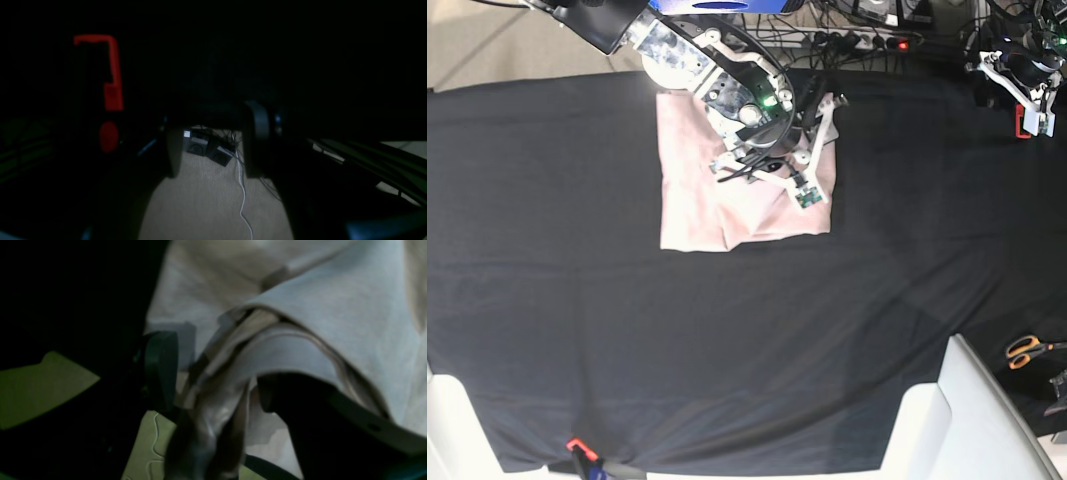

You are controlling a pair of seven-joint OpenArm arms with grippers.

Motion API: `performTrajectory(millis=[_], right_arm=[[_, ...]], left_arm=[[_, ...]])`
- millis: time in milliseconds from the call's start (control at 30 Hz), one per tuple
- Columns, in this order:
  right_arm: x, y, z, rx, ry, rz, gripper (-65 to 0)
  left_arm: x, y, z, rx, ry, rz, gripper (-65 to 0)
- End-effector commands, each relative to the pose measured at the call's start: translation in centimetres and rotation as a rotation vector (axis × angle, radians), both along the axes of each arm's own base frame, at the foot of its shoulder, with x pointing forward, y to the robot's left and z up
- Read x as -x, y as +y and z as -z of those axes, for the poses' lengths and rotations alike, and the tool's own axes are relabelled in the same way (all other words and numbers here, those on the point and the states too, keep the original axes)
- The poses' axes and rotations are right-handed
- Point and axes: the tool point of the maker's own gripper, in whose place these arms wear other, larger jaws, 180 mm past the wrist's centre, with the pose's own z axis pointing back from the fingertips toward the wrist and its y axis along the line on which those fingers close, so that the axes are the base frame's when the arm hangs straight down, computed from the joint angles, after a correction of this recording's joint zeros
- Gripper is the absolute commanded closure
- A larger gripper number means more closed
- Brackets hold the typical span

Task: Fold the T-shirt properly
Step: 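Press the folded layers flat with the right gripper, then grasp the folded shirt's edge with the right gripper and tuck it under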

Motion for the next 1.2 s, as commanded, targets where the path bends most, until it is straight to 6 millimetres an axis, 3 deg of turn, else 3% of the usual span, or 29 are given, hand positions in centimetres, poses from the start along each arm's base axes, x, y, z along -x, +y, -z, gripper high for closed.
performTrajectory(millis=[0,133,267,400,500,600,700,800,867,933,1000,1167], right_arm=[[-0.8,1.0,-1.3,-0.038,-0.032,-0.001,-34.5],[-1.0,1.4,-1.6,-0.054,-0.043,-0.011,-34.7],[0.2,3.8,-2.5,-0.153,-0.029,-0.133,-34.7],[0.0,4.8,-3.4,-0.22,-0.005,-0.175,-34.7],[0.3,6.4,-5.1,-0.306,0.001,-0.28,-34.4],[0.5,7.3,-8.0,-0.397,-0.042,-0.389,-34.2],[-0.9,5.7,-11.5,-0.425,-0.163,-0.391,-33.3],[-4.6,0.9,-12.5,-0.39,-0.197,-0.147,-21.9],[-5.4,-1.9,-11.1,-0.329,-0.144,-0.026,-9.5],[-4.9,-3.2,-9.7,-0.272,-0.08,-0.01,0.0],[-3.5,-4.2,-8.1,-0.232,-0.013,0.002,-1.5],[-2.6,-7.8,-3.3,-0.149,0.128,0.191,0.0]], left_arm=[[-0.8,0.7,-1.1,-0.021,-0.034,0.01,-25.7],[-0.9,0.7,-1.2,-0.024,-0.039,0.013,-25.7],[-0.9,0.7,-1.2,-0.024,-0.039,0.013,-25.7],[-0.8,0.7,-1.1,-0.021,-0.036,0.011,-25.7],[-0.9,0.7,-1.2,-0.024,-0.039,0.013,-25.7],[-0.9,0.7,-1.2,-0.024,-0.039,0.013,-25.7],[-0.9,0.7,-1.2,-0.024,-0.039,0.013,-25.7],[-0.9,0.8,-1.2,-0.024,-0.037,0.012,-25.7],[-0.9,0.8,-1.2,-0.024,-0.038,0.013,-25.7],[-1.0,0.8,-1.3,-0.025,-0.039,0.014,-25.7],[-1.4,0.8,-1.4,-0.025,-0.048,0.014,-25.7],[-1.8,0.8,-1.5,-0.024,-0.058,0.013,-25.7]])
